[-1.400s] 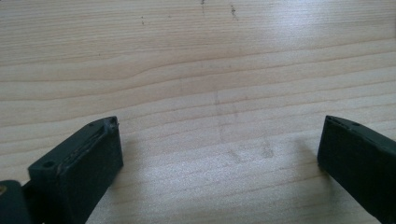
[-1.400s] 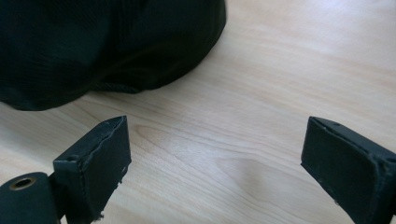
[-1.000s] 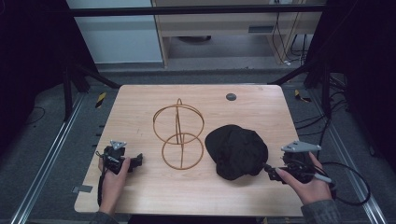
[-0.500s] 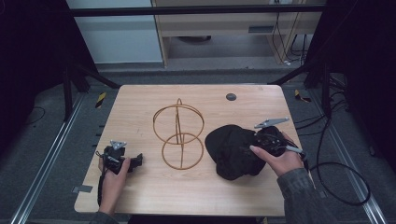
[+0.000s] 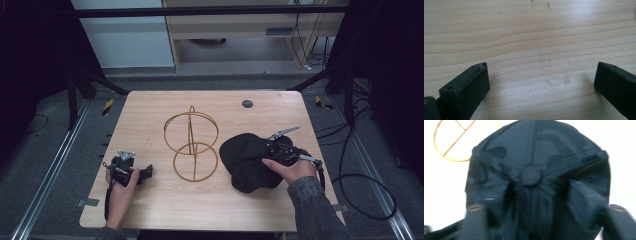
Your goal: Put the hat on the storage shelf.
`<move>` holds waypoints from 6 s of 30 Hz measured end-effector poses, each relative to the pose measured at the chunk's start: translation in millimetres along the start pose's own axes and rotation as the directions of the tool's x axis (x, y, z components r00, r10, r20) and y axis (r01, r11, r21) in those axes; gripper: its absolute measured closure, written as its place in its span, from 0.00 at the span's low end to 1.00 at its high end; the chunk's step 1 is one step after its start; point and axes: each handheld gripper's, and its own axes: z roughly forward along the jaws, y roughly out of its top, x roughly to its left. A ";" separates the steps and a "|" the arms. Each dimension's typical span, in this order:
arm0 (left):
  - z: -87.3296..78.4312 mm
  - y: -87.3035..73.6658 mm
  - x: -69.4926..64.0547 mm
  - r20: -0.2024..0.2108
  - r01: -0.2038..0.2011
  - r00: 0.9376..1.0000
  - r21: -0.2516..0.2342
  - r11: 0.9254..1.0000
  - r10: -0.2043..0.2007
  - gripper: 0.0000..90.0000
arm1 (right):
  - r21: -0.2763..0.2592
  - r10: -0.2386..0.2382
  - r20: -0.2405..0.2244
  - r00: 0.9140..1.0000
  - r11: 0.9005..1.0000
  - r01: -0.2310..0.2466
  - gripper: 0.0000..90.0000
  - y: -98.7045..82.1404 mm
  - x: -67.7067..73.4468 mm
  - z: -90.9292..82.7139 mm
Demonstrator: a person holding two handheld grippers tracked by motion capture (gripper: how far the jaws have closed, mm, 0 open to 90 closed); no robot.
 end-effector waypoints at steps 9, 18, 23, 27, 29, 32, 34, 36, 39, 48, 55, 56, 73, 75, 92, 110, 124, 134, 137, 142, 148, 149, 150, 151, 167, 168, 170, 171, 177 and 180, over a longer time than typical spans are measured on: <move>0.0 0.0 -0.1 0.000 0.001 1.000 0.000 1.000 -0.001 0.00 | -0.030 -0.022 -0.031 0.999 0.999 0.021 0.91 2.7 -2.3 -1.8; 0.0 0.0 -0.1 0.000 0.000 1.000 0.000 1.000 0.000 0.00 | -0.042 -0.010 -0.058 0.998 0.999 0.008 0.96 22.7 -6.6 -21.3; 0.0 0.0 -0.1 0.000 0.000 1.000 0.000 1.000 0.000 0.00 | -0.029 -0.003 -0.073 0.997 1.000 0.001 0.96 40.7 -10.4 -35.3; 0.0 0.0 -0.1 0.000 0.000 1.000 0.001 1.000 0.000 0.00 | -0.044 0.008 -0.079 0.997 0.999 -0.011 0.96 53.0 -13.3 -46.3; 0.0 0.0 -0.1 0.000 0.000 1.000 0.000 1.000 0.000 0.00 | -0.053 0.008 -0.074 0.997 0.999 -0.012 0.96 56.4 -14.4 -49.9; 0.0 0.0 -0.1 0.000 0.000 1.000 0.000 1.000 0.000 0.00 | -0.082 0.009 -0.048 0.999 0.997 -0.013 0.96 67.8 -17.7 -63.3; 0.0 0.0 -0.1 0.000 0.001 1.000 0.000 1.000 -0.001 0.00 | -0.109 0.011 -0.032 0.999 0.994 -0.014 0.96 75.3 -19.5 -71.9; 0.2 0.0 -0.3 0.000 0.003 1.000 -0.002 1.000 -0.003 0.00 | -0.132 0.015 -0.023 1.000 0.991 -0.018 0.96 83.3 -20.2 -81.0; 0.2 0.0 -0.3 0.000 0.003 1.000 -0.002 1.000 -0.003 0.00 | -0.165 0.024 -0.020 1.000 0.986 -0.027 0.96 95.5 -20.3 -92.8; 0.0 0.1 -0.3 0.000 0.003 1.000 0.000 1.000 -0.003 0.00 | -0.239 0.021 -0.019 1.000 0.971 -0.025 0.96 125.8 -14.0 -118.0; 0.1 0.0 -0.4 -0.001 0.003 1.000 -0.001 1.000 -0.003 0.00 | -0.280 0.007 -0.023 1.000 0.960 -0.013 0.96 139.1 -7.1 -131.1; 0.0 0.1 -0.3 -0.001 0.003 1.000 0.000 1.000 -0.003 0.00 | -0.290 0.002 -0.029 1.000 0.957 -0.010 0.96 142.8 -3.7 -135.6; 0.1 0.0 -0.3 0.000 0.003 1.000 -0.001 1.000 -0.003 0.00 | -0.339 -0.069 -0.062 0.996 0.940 0.044 0.96 166.1 28.9 -151.9; 0.1 0.0 -0.3 0.000 0.003 1.000 -0.001 1.000 -0.003 0.00 | -0.344 -0.078 -0.077 0.994 0.938 0.047 0.96 168.9 36.3 -151.0; 0.1 0.1 -0.3 0.000 0.003 1.000 -0.001 1.000 -0.003 0.00 | -0.383 -0.178 -0.166 0.970 0.918 0.103 0.96 180.8 82.7 -146.0; 0.1 0.1 -0.4 0.000 0.004 1.000 -0.001 1.000 -0.004 0.00 | -0.362 -0.241 -0.206 0.949 0.919 0.155 0.96 179.6 113.9 -128.0; 0.2 0.0 -0.5 -0.001 0.005 1.000 -0.002 1.000 -0.005 0.00 | -0.318 -0.268 -0.231 0.935 0.929 0.188 0.96 161.8 125.1 -110.6; 0.1 0.0 -0.5 -0.001 0.005 1.000 -0.002 1.000 -0.005 0.00 | -0.276 -0.272 -0.223 0.936 0.939 0.207 0.96 153.1 129.3 -105.0; 0.2 0.0 -0.6 -0.003 0.004 1.000 -0.002 1.000 -0.004 0.00 | -0.275 -0.274 -0.223 0.935 0.938 0.210 0.96 152.2 128.7 -104.7; 0.1 0.0 -0.5 -0.002 0.004 1.000 -0.002 1.000 -0.004 0.00 | -0.270 -0.275 -0.216 0.937 0.939 0.213 0.96 151.1 128.4 -108.1; 0.1 0.0 -0.5 -0.002 0.004 1.000 -0.002 1.000 -0.004 0.00 | -0.255 -0.275 -0.206 0.939 0.942 0.220 0.96 146.3 127.9 -105.7; 0.2 0.0 -0.6 -0.002 0.004 1.000 -0.002 1.000 -0.004 0.00 | -0.255 -0.274 -0.209 0.939 0.942 0.218 0.96 145.4 127.4 -105.1; 0.1 0.0 -0.6 -0.002 0.004 1.000 -0.002 1.000 -0.004 0.00 | -0.254 -0.274 -0.209 0.939 0.942 0.219 0.96 144.6 126.7 -104.5; 0.2 0.0 -0.6 -0.002 0.004 1.000 -0.002 1.000 -0.004 0.00 | -0.251 -0.272 -0.207 0.940 0.943 0.217 0.96 143.8 126.3 -104.1; 0.0 0.1 -0.4 -0.001 0.001 1.000 0.001 1.000 -0.001 0.00 | -0.243 -0.258 -0.188 0.948 0.947 0.210 0.96 133.9 123.1 -83.1; -0.1 0.1 -0.3 -0.001 0.001 1.000 0.001 1.000 -0.001 0.00 | -0.245 -0.259 -0.186 0.948 0.947 0.210 0.96 133.6 122.7 -80.3; -0.1 0.1 -0.3 0.000 0.001 1.000 0.001 1.000 -0.001 0.00 | -0.249 -0.253 -0.188 0.949 0.947 0.203 0.96 133.6 122.4 -75.8; 0.0 0.1 -0.3 0.000 0.001 1.000 0.001 1.000 -0.001 0.00 | -0.247 -0.251 -0.188 0.950 0.948 0.201 0.96 134.0 122.5 -74.1; 0.0 0.1 -0.2 0.001 0.001 1.000 0.001 1.000 -0.001 0.00 | -0.243 -0.261 -0.166 0.951 0.946 0.217 0.96 138.8 127.8 -61.3; 0.0 0.1 -0.3 0.001 0.002 1.000 0.000 1.000 -0.002 0.00 | -0.244 -0.259 -0.161 0.953 0.946 0.216 0.96 141.2 129.1 -55.1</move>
